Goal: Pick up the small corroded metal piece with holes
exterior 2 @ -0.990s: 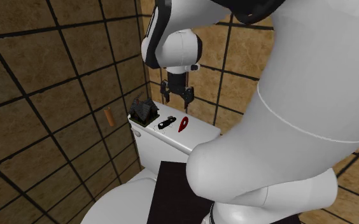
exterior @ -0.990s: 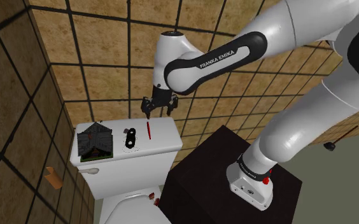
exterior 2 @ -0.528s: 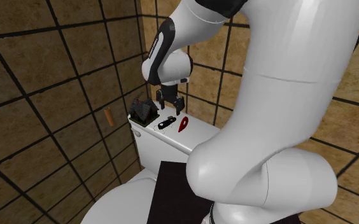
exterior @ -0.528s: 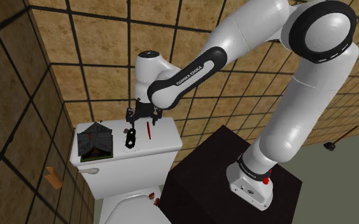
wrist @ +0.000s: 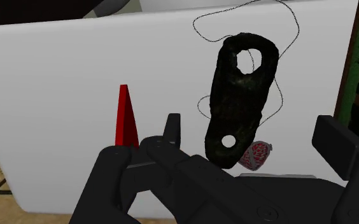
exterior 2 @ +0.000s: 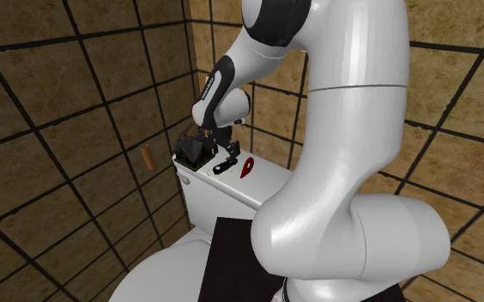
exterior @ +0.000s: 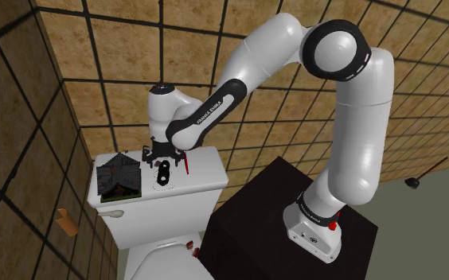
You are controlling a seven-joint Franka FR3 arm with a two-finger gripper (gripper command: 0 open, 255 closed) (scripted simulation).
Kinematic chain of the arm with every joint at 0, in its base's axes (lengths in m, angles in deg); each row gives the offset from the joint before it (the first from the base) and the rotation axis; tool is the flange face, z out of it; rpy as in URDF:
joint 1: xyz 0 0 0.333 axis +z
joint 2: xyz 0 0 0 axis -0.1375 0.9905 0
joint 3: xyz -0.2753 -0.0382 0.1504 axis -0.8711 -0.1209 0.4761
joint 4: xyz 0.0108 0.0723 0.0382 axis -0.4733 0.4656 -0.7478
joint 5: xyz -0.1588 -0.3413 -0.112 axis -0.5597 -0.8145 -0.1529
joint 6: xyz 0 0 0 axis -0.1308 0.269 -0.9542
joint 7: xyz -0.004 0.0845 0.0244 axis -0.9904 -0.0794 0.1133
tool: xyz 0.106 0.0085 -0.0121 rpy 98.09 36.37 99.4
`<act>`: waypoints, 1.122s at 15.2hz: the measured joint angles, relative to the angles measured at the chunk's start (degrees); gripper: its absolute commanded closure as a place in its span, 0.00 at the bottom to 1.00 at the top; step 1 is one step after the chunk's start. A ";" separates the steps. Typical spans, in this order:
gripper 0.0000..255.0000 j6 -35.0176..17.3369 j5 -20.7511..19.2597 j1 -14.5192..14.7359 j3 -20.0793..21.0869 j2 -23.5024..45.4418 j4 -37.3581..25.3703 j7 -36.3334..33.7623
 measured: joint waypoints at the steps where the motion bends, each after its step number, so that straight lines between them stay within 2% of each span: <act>1: 0.00 -0.44 -0.53 0.51 -0.42 1.04 -0.54 -0.65; 7: 0.00 -3.60 -2.80 2.12 -2.36 5.31 -1.55 -2.54; 8: 1.00 -3.82 -2.94 2.20 -2.49 5.55 -1.57 -2.62; 17: 1.00 -4.07 -3.08 2.26 -2.62 5.78 -1.59 -2.70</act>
